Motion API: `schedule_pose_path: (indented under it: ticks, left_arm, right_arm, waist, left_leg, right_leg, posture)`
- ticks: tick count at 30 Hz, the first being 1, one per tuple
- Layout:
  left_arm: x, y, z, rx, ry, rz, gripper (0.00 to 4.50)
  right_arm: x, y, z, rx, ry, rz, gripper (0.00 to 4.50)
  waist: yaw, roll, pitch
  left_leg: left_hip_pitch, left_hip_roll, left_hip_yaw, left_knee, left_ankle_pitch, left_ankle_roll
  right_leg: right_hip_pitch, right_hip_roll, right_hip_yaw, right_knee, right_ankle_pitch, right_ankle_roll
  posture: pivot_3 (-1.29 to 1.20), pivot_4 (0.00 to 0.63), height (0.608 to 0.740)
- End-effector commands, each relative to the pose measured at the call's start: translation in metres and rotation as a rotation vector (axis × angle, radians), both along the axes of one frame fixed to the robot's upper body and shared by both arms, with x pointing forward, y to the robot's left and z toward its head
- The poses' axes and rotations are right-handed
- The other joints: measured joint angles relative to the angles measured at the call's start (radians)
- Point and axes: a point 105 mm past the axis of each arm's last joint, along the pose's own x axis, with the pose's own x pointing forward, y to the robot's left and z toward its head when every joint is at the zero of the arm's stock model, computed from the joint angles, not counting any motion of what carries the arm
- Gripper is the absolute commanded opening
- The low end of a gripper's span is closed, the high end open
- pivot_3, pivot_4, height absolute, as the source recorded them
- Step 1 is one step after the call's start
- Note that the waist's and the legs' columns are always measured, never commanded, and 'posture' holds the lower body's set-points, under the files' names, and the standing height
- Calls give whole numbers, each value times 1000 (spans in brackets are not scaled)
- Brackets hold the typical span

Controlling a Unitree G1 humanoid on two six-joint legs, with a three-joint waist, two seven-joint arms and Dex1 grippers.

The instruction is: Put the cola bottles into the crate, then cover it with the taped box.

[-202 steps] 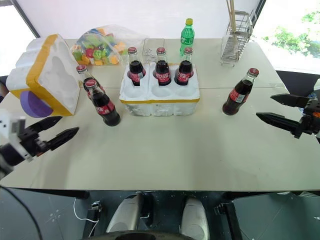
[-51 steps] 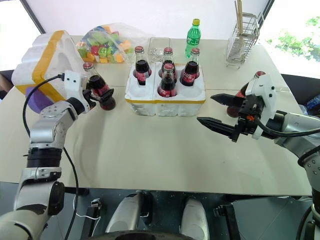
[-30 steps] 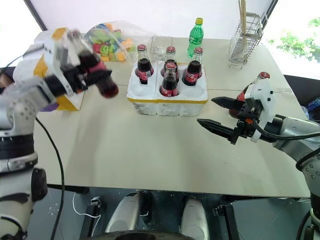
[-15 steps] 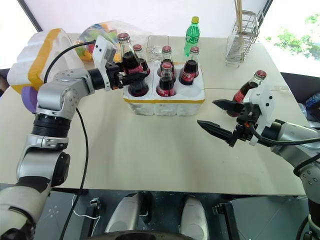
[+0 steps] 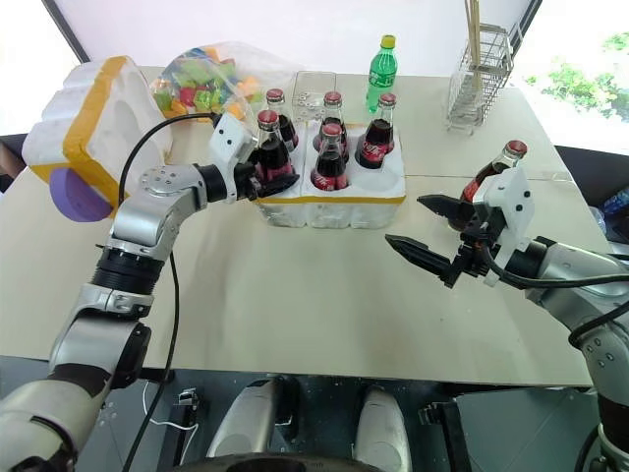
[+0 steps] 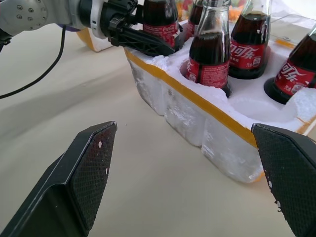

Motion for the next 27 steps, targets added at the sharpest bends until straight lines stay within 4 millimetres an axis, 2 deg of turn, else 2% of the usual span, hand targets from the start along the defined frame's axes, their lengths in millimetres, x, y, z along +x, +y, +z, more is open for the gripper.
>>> schedule_pose_path:
  ticks: [1, 6, 10, 14, 16, 19, 21, 27]
  left_arm:
    - [0, 8, -7, -10, 22, 37, 4425]
    - [-17, 15, 9, -73, 17, -14, 4425]
    - [-57, 36, 39, -193, 62, -158, 4425]
    - [-90, 59, 50, -105, 83, -236, 4425]
    - [-103, 64, 51, -80, 109, -276, 4425]
    - [-133, 58, 50, -68, 167, -422, 4425]
    - [-146, 49, 45, -68, 195, -488, 4425]
    - [-143, 30, 32, -89, 212, -504, 4425]
  right_arm:
    - [1, -2, 11, 9, -46, -4, 4500]
    - [7, -7, 11, -1, -46, -36, 4500]
    - [8, -19, 5, -16, -29, -97, 4500]
    - [1, -28, -5, -5, 26, -120, 4500]
    - [-2, -32, -10, -32, 31, -142, 4500]
    - [1, -56, -19, -15, 40, -272, 4500]
    - [8, -77, -22, 25, 28, -389, 4500]
    - [28, -110, -25, 124, -20, -579, 4500]
  waist:
    - [-1, 0, 0]
    - [-4, 0, 0]
    - [-5, 0, 0]
    - [-2, 0, 0]
    - [1, 1, 0]
    - [1, 1, 0]
    - [0, 1, 0]
    - [-3, 2, 0]
  left_leg:
    - [1, 0, 0, 0, 0, 0]
    - [2, 1, 0, -1, 0, 0]
    - [2, 1, 1, -1, 0, 0]
    - [2, 2, 1, -1, 0, 0]
    - [3, 1, 1, -1, 0, 0]
    - [3, 1, 1, -1, 0, -1]
    - [2, 1, 1, -1, -1, -2]
    - [4, 1, 1, -2, 0, -1]
  right_leg:
    - [0, 0, 0, 0, 0, 0]
    - [1, 0, 0, 0, 0, 0]
    - [-1, 0, 1, 3, 0, 0]
    - [-1, 0, 0, 3, 0, 0]
    - [0, 0, 0, 3, 0, 0]
    - [2, 0, 0, -2, -1, -2]
    - [2, 0, 0, -4, -2, -4]
    - [2, 1, 1, -3, -1, -4]
  posture:
    - [0, 150, 736]
    - [0, 150, 736]
    - [0, 150, 736]
    - [0, 150, 736]
    - [0, 150, 736]
    - [0, 150, 736]
    - [0, 150, 736]
    - [0, 150, 736]
